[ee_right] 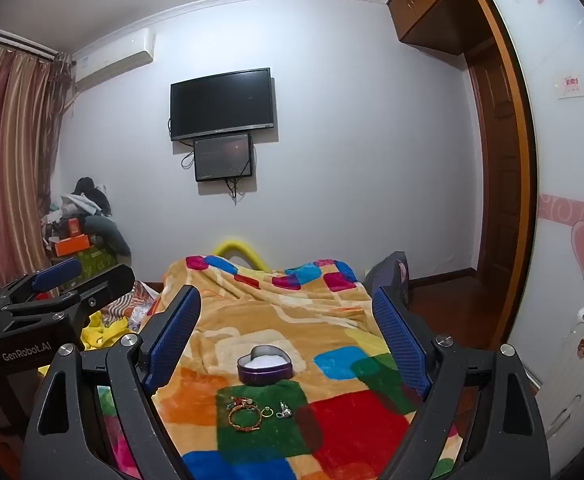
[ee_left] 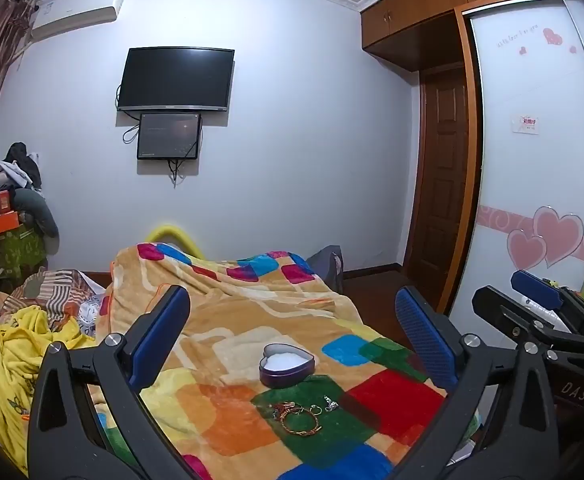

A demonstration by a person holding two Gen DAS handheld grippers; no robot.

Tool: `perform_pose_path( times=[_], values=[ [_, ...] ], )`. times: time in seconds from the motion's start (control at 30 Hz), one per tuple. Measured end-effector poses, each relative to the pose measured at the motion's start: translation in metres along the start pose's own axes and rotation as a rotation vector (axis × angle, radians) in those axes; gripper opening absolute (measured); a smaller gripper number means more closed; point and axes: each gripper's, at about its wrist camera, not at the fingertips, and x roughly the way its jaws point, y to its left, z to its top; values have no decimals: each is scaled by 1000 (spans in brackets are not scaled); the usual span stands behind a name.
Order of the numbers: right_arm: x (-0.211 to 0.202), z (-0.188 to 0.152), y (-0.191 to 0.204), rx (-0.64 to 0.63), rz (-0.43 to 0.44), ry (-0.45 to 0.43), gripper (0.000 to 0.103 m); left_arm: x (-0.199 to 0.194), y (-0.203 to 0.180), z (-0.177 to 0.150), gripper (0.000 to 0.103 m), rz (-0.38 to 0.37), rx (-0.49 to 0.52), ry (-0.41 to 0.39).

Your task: Organize jewelry

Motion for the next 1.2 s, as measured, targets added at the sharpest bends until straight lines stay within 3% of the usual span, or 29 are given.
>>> perform_pose_path(
  times=[1.2],
  values=[
    [2,1,3,0,0,16,86,4,2,-3,103,10,4,27]
  ],
)
